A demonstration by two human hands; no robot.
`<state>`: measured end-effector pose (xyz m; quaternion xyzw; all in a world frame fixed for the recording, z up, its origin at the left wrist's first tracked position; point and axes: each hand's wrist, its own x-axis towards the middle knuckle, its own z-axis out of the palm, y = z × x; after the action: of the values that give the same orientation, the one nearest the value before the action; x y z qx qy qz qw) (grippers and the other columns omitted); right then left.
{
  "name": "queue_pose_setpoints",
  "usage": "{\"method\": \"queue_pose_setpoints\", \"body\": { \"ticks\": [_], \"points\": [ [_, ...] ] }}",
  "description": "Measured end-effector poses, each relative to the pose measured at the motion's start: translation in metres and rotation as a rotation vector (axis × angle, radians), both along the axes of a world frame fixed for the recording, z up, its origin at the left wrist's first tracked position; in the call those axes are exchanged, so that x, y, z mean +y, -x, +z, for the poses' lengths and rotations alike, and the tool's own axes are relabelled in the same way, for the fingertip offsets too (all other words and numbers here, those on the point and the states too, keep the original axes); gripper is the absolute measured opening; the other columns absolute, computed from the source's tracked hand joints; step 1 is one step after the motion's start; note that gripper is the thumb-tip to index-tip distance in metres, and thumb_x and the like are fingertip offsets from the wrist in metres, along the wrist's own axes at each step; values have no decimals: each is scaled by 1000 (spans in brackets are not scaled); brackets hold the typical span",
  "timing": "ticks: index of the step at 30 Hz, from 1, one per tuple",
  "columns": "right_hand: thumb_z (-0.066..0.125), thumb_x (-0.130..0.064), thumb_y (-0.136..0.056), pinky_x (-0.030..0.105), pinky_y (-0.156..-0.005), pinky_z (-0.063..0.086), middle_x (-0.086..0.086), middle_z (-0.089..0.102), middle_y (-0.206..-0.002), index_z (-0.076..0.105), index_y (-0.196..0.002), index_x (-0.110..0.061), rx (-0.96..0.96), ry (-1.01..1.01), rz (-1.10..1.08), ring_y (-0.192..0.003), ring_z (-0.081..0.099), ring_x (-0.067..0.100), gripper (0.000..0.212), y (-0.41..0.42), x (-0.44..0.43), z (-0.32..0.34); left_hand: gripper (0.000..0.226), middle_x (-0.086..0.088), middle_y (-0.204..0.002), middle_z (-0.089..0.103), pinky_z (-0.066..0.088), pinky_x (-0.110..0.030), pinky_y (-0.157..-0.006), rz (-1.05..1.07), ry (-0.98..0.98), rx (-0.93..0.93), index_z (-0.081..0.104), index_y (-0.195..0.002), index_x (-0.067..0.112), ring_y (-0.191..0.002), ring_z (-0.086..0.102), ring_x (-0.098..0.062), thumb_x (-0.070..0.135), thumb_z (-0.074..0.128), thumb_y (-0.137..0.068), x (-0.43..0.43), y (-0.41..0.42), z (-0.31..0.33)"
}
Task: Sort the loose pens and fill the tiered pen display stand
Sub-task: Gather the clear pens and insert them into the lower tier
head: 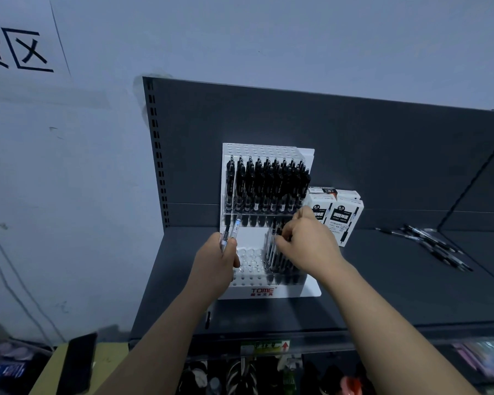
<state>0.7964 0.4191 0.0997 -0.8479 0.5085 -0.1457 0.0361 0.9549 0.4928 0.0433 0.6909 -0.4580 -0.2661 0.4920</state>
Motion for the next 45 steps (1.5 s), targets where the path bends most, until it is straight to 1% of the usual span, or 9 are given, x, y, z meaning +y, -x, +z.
{"method": "queue_pose_setpoints", "body": {
  "ticks": [12,18,22,26,30,32,37,42,45],
  "points": [
    [67,-30,-86,29,-71,46,-3,48,-106,61,-84,-24,-129,-91,-7,-82,57,16,9,3,-3,5,21,3,-68,68,40,-22,-49,-124,63,77,59,-87,11,-47,52,-11,25,48,-98,5,3,6],
    [60,-25,-94,26,-72,50,-1,67,-96,62,-122,-18,-662,-363,147,-83,62,18,28,-1,-3,22,23,6,-65,67,38,-21,-45,-268,120,166,62,-95,10,-46,48,-9,24,44,-101,10,10,18],
    [63,-18,-93,28,-51,36,-9,59,-62,71,-94,-18,-768,-492,190,-53,42,16,8,-6,-8,24,27,2,-68,69,44,-24,-48,-274,110,186,63,-97,7,-50,53,-10,24,43,-101,8,9,21],
    [65,-15,-92,19,-46,34,-11,54,-56,70,-82,-18,-880,-358,125,-50,43,8,11,-1,-21,28,23,-8,-76,70,56,-40,-59,-42,103,259,62,-95,4,-62,66,-22,21,48,-98,3,-3,14],
    [65,-17,-90,24,-56,42,-8,60,-66,69,-83,-18,-743,-83,70,-57,50,8,8,-5,-31,26,28,-6,-68,65,40,-14,-49,104,46,-15,59,-87,2,-53,54,-14,22,43,-97,1,-13,11],
    [64,-23,-91,29,-62,48,-8,63,-71,68,-86,-18,-560,-15,60,-64,56,12,8,-10,-30,23,31,-6,-67,54,34,-16,-47,110,20,-107,51,-80,-1,-55,42,-13,22,42,-97,-1,-13,10],
    [60,-30,-92,28,-65,45,-8,60,-71,63,-84,-22,-315,15,30,-72,59,16,12,-20,-32,18,18,-3,-78,54,37,-25,-54,11,-37,9,52,-94,1,-62,43,-14,14,40,-96,-6,-14,5],
    [61,-31,-92,28,-64,45,-5,63,-72,61,-80,-23,-265,42,11,-72,60,18,14,-25,-36,22,16,0,-88,67,47,-14,-55,-63,-13,16,55,-104,9,-67,59,-8,13,41,-99,-9,-19,-1],
    [62,-32,-91,30,-66,49,-5,66,-74,64,-81,-21,-263,23,8,-72,61,16,15,-26,-37,21,21,-3,-87,70,57,-31,-69,-106,27,132,51,-118,6,-72,68,-16,16,44,-100,-10,-19,-1]
  ]
}}
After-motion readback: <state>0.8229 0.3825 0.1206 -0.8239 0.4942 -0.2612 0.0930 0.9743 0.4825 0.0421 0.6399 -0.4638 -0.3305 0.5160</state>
